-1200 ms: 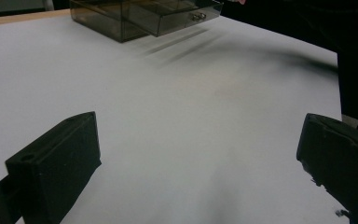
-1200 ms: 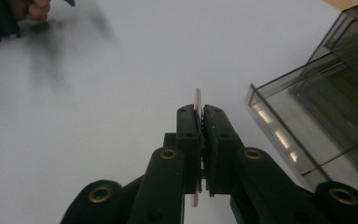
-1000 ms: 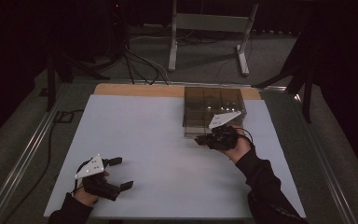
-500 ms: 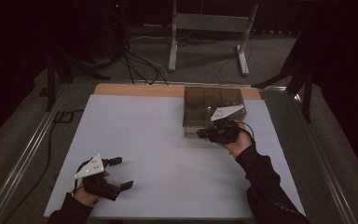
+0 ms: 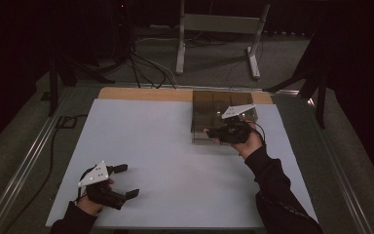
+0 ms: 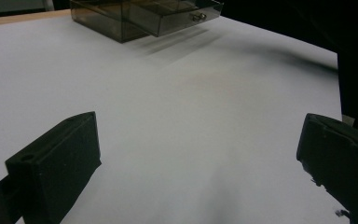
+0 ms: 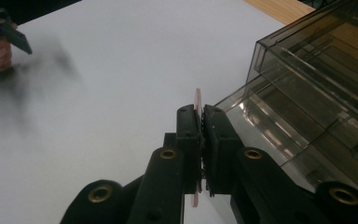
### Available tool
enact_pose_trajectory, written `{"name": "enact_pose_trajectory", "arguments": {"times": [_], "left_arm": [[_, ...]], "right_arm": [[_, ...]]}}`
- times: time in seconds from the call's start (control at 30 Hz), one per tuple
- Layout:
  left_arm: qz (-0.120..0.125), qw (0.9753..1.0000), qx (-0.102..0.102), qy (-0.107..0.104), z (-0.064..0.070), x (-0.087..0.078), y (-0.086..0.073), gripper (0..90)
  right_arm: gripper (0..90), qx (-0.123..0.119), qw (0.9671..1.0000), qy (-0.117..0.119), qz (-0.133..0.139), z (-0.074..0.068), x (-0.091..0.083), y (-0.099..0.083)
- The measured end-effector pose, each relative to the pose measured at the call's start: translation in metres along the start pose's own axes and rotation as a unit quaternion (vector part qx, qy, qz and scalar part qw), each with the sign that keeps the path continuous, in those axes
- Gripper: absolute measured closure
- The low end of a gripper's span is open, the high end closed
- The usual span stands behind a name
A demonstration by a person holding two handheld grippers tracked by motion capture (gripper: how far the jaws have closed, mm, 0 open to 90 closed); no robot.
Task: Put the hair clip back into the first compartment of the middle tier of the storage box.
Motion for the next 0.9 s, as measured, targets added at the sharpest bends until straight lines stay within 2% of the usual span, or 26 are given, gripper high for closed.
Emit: {"name": "enact_pose_trajectory", "arguments": {"times": [0.37,0.67,0.9], "left_arm": [[0.001,1.0000,0.000,-0.001,0.000,0.000,0.000,0.4],[0.002,1.0000,0.000,0.000,0.000,0.000,0.001,0.4],[0.005,1.0000,0.000,0.001,0.000,-0.001,0.001,0.4]], "right_arm": [[85.3,0.031,0.9993,-0.020,0.002,0.017,0.008,0.005],[85.2,0.038,0.9989,-0.026,-0.007,0.028,0.017,0.005],[85.2,0.044,0.9987,-0.023,-0.007,0.035,0.025,0.004]]}}
Point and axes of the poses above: each handheld gripper's, and its own axes: x roughly forward along the jaws, y roughly out of its top, z roughly to its right, the point moved 9 cm from there along x, roughly forward along the jaws, and after that the axes turned 12 degrees about y, right-handed, at the moved point
